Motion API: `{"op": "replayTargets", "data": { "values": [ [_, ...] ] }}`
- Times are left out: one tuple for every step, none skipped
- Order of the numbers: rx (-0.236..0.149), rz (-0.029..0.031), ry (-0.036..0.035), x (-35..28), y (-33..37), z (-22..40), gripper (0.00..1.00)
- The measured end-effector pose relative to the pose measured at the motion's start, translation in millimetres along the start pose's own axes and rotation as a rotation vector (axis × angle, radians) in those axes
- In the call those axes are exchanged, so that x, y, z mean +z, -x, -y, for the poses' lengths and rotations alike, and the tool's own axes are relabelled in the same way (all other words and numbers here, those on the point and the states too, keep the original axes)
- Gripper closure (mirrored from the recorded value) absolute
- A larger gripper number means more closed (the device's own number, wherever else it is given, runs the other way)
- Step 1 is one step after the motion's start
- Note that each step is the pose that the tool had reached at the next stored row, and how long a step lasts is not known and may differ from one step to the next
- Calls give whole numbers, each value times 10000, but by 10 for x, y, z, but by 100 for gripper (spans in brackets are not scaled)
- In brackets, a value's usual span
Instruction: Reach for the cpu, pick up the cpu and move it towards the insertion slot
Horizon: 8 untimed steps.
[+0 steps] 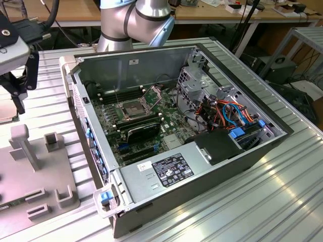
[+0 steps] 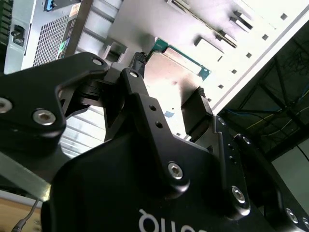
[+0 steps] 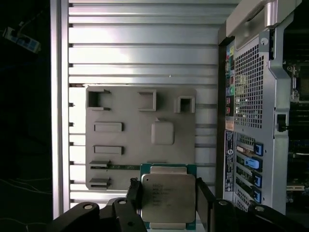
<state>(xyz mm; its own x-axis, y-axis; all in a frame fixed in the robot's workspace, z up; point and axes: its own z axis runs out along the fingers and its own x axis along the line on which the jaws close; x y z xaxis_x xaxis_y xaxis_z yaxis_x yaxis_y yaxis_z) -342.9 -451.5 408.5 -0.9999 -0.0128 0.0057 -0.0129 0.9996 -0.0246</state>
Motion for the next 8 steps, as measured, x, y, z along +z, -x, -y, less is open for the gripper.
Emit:
{"op": "replayTargets", "data": {
  "values": [
    [0,0,0,0,20,0,45],
    [1,0,0,0,53,0,45],
    [1,0,0,0,71,1,45],
    [0,-1,0,-1,86,1,45],
    [1,-1,-1,-1,110,1,45],
    [1,0,-1,-1,132,2,45],
    [1,-1,-1,-1,148,2,45],
    [0,-1,0,-1,162,2,45]
  ]
}}
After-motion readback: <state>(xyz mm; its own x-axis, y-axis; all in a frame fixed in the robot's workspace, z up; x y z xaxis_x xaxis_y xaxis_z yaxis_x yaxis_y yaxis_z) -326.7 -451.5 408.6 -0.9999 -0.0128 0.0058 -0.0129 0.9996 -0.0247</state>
